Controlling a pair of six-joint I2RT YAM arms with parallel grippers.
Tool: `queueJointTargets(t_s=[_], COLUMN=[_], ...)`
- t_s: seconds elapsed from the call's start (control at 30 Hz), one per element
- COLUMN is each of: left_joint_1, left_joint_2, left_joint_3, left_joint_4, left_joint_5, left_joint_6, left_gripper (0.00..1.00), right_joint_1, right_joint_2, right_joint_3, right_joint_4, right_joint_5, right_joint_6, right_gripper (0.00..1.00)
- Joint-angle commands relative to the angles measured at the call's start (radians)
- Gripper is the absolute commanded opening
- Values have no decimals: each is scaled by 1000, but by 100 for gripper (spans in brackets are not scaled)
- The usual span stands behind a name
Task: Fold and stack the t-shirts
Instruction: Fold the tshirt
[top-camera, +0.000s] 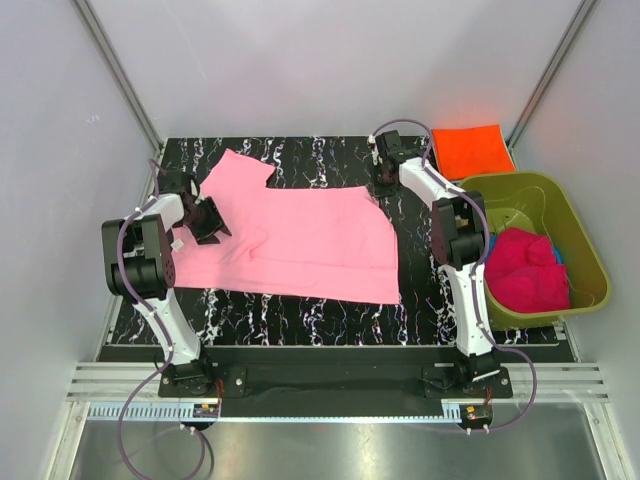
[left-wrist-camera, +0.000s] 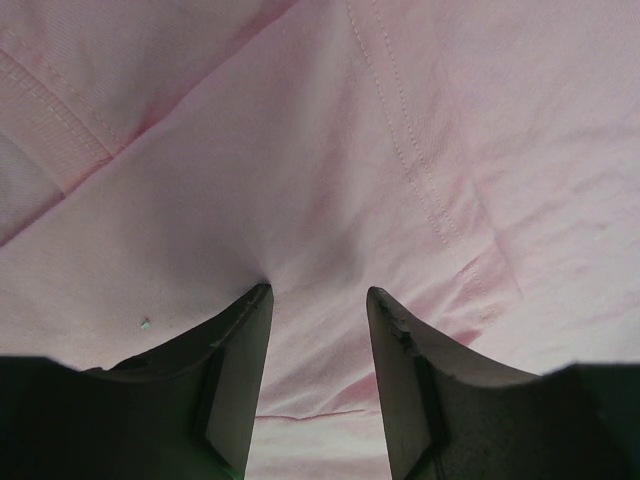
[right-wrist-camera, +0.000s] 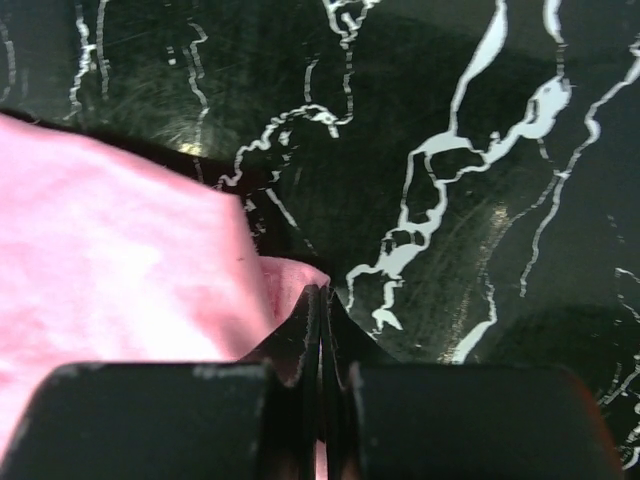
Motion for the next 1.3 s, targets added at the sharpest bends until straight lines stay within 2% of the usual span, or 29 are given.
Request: queueJointTargets(t_s=[0.0,0.47,0.67,1.27], left_joint_1=[-2,-5,-5,8], left_joint_2=[53,52,49,-60], left_joint_3=[1,-4,-4,18], left_joint_4=[9,6,7,4], left_joint_5=[-52,-78,-89,-75], left_joint_6=[30,29,23,-14], left_gripper=[50,51,51,54], right_joint_1=[-4,-10,-16,-21], right_joint_2=[-41,-53,-78,-76], right_joint_3=[32,60,38,52], right_joint_4=[-4,7,29,52], right_joint_5=[77,193,311,269], right_joint_6=[-9,-61,-124,-144], right_gripper=[0,0,0,0])
